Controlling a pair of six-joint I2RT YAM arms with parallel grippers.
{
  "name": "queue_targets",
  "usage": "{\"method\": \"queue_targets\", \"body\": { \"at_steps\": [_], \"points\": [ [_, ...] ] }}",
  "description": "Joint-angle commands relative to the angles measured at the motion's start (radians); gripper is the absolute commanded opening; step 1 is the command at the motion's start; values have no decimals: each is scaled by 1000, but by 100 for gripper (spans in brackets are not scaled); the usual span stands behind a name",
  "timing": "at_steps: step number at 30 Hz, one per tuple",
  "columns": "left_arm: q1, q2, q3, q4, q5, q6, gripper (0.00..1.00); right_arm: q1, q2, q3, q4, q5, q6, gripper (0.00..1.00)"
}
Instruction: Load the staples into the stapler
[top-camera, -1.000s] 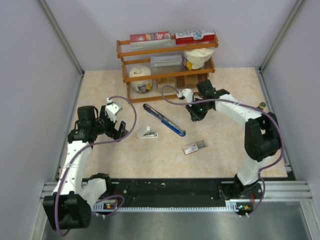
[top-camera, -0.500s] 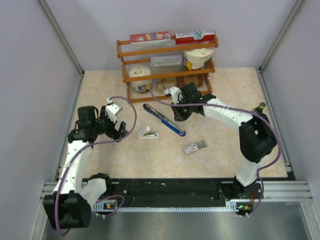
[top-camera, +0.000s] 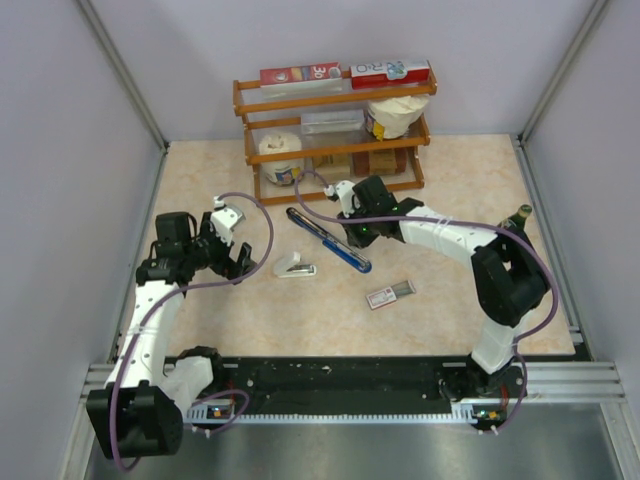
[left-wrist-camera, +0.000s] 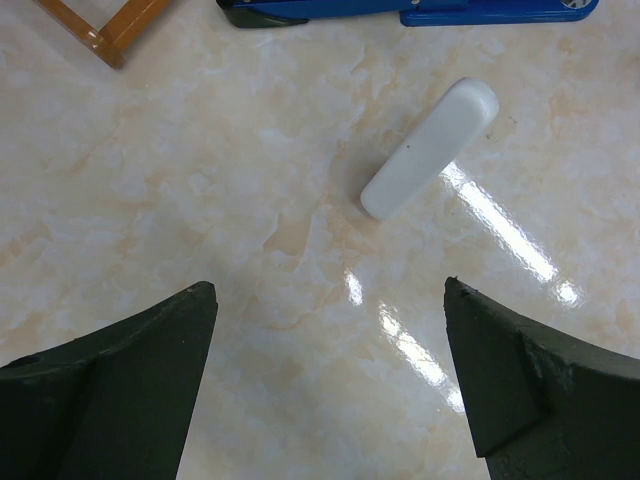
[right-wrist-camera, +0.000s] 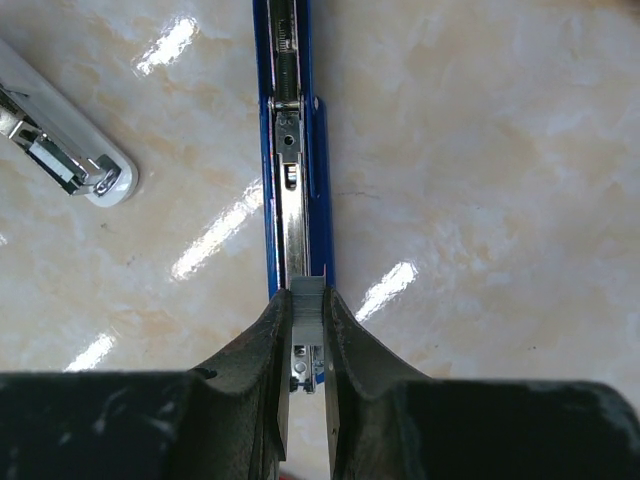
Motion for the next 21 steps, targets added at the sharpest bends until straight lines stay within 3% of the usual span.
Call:
{"method": "queue_targets", "body": {
  "at_steps": [1,21],
  "points": [
    [6,-3,-7,40,14,8,99,4,1,-16,55,22,10,7],
    [6,4,-10,41,16,11,99,4,-42,-68,54,0,-5,7]
  ]
}}
